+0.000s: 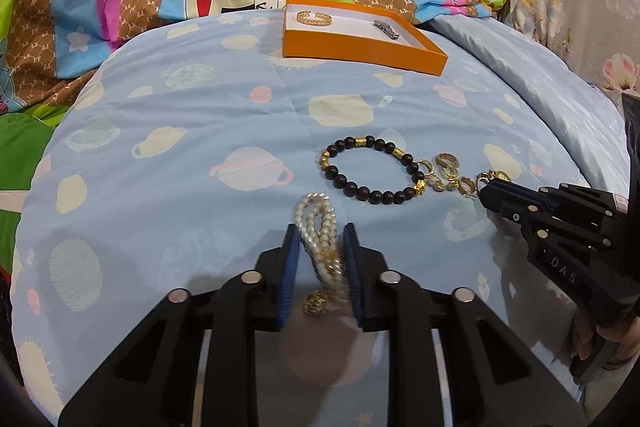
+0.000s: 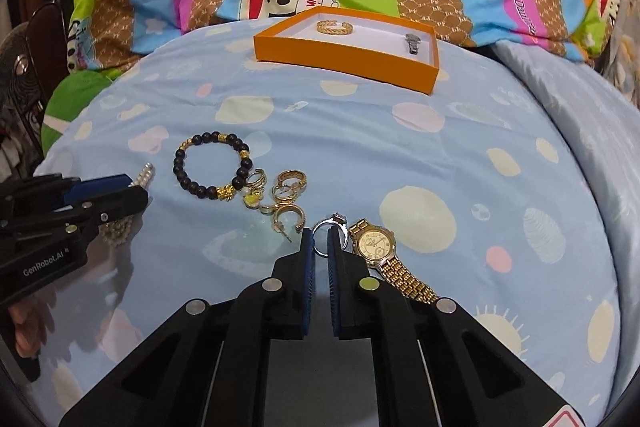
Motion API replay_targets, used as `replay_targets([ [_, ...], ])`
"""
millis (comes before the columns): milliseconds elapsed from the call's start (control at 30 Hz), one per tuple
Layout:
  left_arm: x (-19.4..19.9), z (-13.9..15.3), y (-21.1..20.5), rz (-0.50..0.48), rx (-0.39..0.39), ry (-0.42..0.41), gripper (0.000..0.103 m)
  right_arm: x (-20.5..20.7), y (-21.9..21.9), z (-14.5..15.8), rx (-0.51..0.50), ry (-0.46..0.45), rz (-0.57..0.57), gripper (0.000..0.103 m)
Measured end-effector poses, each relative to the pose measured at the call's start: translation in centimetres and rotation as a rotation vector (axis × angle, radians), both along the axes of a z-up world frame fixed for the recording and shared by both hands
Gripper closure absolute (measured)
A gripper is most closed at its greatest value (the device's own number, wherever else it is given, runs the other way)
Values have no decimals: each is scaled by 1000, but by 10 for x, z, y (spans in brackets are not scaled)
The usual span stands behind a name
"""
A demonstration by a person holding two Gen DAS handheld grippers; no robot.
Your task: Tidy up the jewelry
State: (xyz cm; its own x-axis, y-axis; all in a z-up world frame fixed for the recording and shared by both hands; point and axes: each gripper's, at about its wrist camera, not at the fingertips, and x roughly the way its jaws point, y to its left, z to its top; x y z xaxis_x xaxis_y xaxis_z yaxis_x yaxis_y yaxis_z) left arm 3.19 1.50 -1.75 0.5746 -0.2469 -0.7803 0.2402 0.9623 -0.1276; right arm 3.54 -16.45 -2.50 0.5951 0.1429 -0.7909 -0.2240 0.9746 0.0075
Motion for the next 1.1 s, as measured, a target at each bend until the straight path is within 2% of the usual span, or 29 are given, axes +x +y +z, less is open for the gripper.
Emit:
replay_targets([
  [200,-2,0,-1,-5,-11,4,86,-1,-1,0,1,-4,-7,99],
  [300,-2,0,0,-6,-10,4,85,-3,-4,2,-5,-11,-30,87],
  [433,-1,-1,1,-5,-16,9,85,-1,-13,0,24,7,-52,78],
  [733,-1,-1,0,-7,-6,3,85,8,-6,-1,27,15,-44,67],
  [867,-1,-1,0,-7,-7,4,85,13,-5,-1,35,18,-46,67],
  [1000,-1,-1,0,-11,-8,3,85,12,-5,-1,42,13,-44,84],
  [1100,-2,-1,-1,-22,-14,5,85,11,-6,-1,42,11,-45,84],
])
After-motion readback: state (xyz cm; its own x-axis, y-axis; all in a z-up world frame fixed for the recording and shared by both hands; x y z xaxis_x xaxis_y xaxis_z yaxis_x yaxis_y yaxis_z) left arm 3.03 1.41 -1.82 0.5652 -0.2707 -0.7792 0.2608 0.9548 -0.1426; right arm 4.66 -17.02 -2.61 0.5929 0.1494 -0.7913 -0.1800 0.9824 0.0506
